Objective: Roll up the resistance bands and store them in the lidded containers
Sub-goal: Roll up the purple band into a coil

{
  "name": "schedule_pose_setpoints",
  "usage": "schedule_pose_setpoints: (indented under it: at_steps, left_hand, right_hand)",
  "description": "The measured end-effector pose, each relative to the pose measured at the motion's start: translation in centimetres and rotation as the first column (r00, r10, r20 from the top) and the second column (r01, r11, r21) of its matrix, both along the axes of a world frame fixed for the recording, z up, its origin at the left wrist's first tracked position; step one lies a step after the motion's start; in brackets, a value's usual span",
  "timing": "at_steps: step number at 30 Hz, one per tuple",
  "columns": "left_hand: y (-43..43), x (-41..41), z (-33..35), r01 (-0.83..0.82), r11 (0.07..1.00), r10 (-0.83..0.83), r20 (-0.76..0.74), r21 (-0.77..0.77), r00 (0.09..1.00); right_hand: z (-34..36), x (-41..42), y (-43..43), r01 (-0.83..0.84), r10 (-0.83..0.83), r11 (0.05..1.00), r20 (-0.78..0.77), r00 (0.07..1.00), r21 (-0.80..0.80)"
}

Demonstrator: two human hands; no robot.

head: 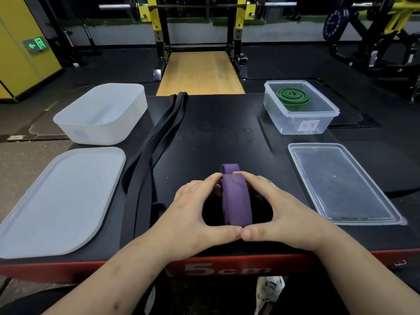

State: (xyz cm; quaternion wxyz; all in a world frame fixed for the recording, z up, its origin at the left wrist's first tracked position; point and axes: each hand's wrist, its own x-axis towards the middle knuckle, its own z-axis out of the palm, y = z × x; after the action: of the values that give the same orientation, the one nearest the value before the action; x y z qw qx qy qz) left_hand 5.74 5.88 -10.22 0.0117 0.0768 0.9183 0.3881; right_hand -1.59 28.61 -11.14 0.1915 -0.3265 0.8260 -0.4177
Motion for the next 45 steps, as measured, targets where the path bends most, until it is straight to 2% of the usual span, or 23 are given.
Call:
schedule_pose_setpoints:
  at_steps: [9, 12, 18, 22, 30, 38, 41, 45]
  left_hand:
    - [0.1, 0.2, 0.2, 0.043, 0.999, -0.043, 0.031, 0.007, 0.999]
    - [0.2, 0.3, 0.0, 0.055, 0.998, -0.055, 0.036, -0.008, 0.998]
    - [0.2, -0.4, -0.3, -0.028, 1.0, 0.028, 0.042, -0.014, 0.999]
    - [0.2, -0.9, -0.2, -0.037, 0.999, 0.039, 0.076, -0.024, 0.996]
    - [0.4, -1.4, 0.0, -0.035, 0.999, 0.038, 0.103, -0.027, 0.994]
    - [1.0, -2.5, -0.6, -0.021, 0.998, 0.026, 0.076, -0.063, 0.997]
    - [1.1, -2.4, -0.7, -0.029, 1.0, 0.029, 0.038, -0.009, 0.999]
    - [0.6, -2.5, -0.2, -0.05, 0.983, 0.054, -0.021, 0.174, 0.998]
  right_hand:
    - [-0.1, -0.1, -0.2, 0.049, -0.051, 0.998, -0.057, 0.997, -0.04]
    - [-0.3, -0.1, -0.4, 0.068, -0.07, 0.996, -0.042, 0.997, -0.056]
    - [-0.4, 0.1, -0.5, 0.126, -0.127, 0.99, -0.02, 0.992, -0.057]
    - [-0.5, -0.1, 0.2, 0.089, -0.09, 0.994, -0.002, 0.996, -0.064]
    - [-0.2, -0.7, -0.9, 0.233, -0.232, 0.97, 0.023, 0.972, -0.07]
    - [-0.5, -0.9, -1.6, 0.285, -0.279, 0.952, 0.07, 0.958, -0.115]
    - [0.0, -0.8, -1.6, 0.273, -0.252, 0.943, 0.125, 0.96, -0.191]
    - [0.2, -0.6, -2.2, 0.224, -0.142, 0.897, 0.232, 0.962, -0.381]
